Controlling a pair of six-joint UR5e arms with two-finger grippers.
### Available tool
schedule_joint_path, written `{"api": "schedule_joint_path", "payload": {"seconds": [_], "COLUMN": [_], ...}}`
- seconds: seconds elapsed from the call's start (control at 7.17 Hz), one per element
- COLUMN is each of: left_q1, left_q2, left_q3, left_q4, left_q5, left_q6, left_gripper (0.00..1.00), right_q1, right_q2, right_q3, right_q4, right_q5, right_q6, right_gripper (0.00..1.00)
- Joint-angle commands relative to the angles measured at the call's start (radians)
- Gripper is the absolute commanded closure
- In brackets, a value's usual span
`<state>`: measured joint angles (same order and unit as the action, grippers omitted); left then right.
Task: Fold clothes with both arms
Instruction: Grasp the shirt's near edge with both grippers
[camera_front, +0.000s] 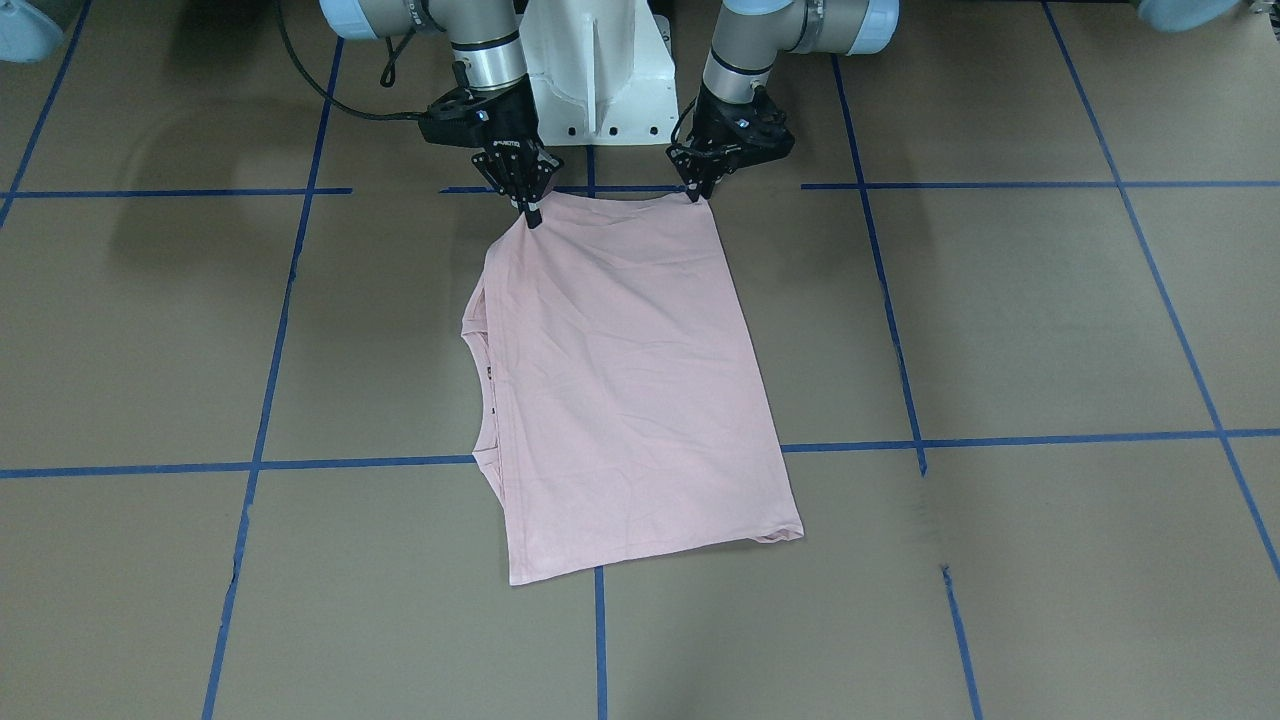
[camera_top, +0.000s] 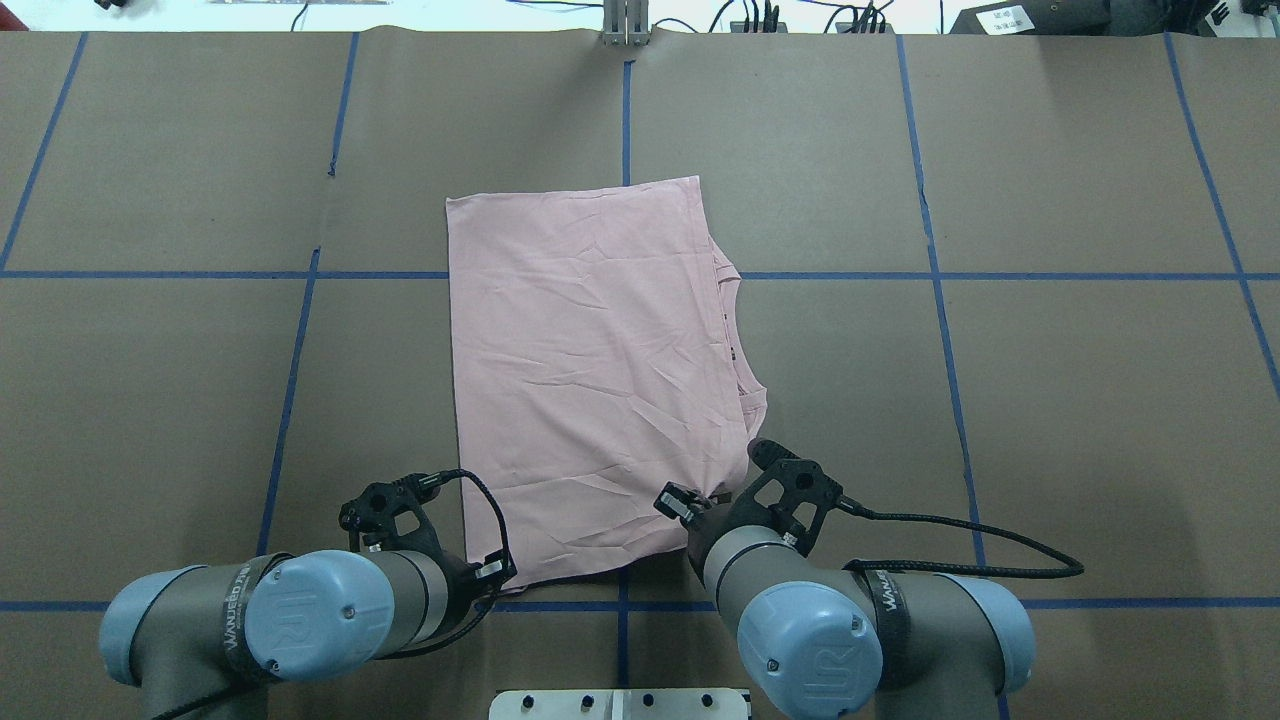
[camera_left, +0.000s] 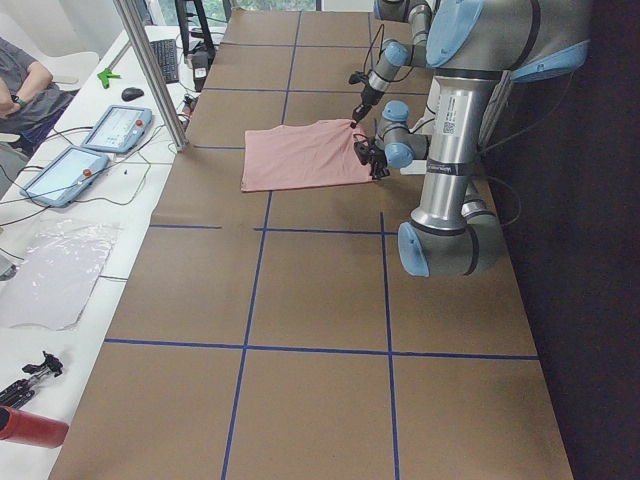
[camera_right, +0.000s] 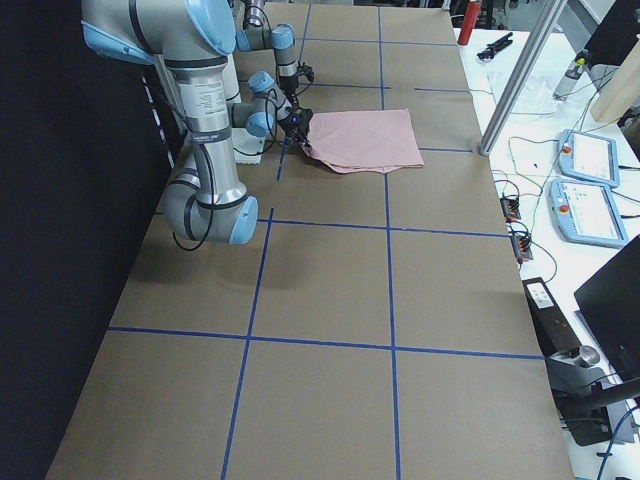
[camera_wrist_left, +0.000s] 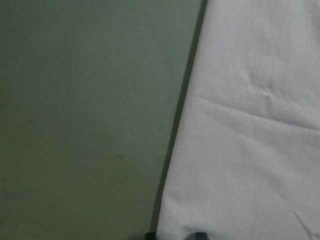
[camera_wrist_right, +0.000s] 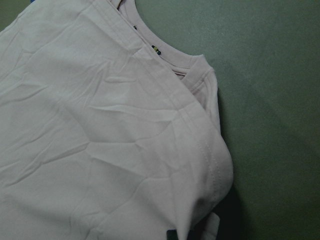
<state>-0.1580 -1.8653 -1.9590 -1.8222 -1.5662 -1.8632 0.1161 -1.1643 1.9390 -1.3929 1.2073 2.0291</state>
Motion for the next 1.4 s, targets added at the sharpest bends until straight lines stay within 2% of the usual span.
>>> {"api": "schedule_joint_path", "payload": {"seconds": [0.0,0.28,0.56,0.7,0.84,0.98,1.12,1.26], "left_q1": [0.000,0.000,-0.030,-0.055,-0.099,-0.133,-0.152,-0.155], "left_q2": [0.000,0.000,0.000,-0.008,-0.036,-0.111,-0.182,-0.190], "left_q3": [0.000,-0.005,-0.090,-0.177,-0.284,-0.358,-0.389,-0.385], "left_q4": [-0.002,0.000,0.038,0.141,0.270,0.413,0.519,0.524], "left_q5": [-0.002,-0.002,-0.011,-0.029,-0.110,-0.180,-0.195,-0.193], "left_q6": [0.001,0.004,0.131,0.184,0.221,0.252,0.265,0.266], "left_gripper": [1.00,1.00,1.00,1.00,1.00,1.00,1.00,1.00], "right_q1": [0.000,0.000,0.000,-0.003,-0.018,-0.042,-0.059,-0.065], "right_q2": [0.000,-0.002,-0.029,-0.032,-0.026,-0.023,-0.020,-0.018], "right_q3": [0.000,0.000,0.026,0.085,0.204,0.312,0.392,0.396], "right_q4": [0.000,0.000,-0.003,-0.065,-0.206,-0.309,-0.393,-0.411], "right_q5": [0.000,0.000,0.003,0.005,0.011,0.012,0.014,0.014], "right_q6": [0.000,0.000,-0.006,-0.007,-0.009,-0.009,-0.009,-0.009], "right_gripper": [1.00,1.00,1.00,1.00,1.00,1.00,1.00,1.00]}}
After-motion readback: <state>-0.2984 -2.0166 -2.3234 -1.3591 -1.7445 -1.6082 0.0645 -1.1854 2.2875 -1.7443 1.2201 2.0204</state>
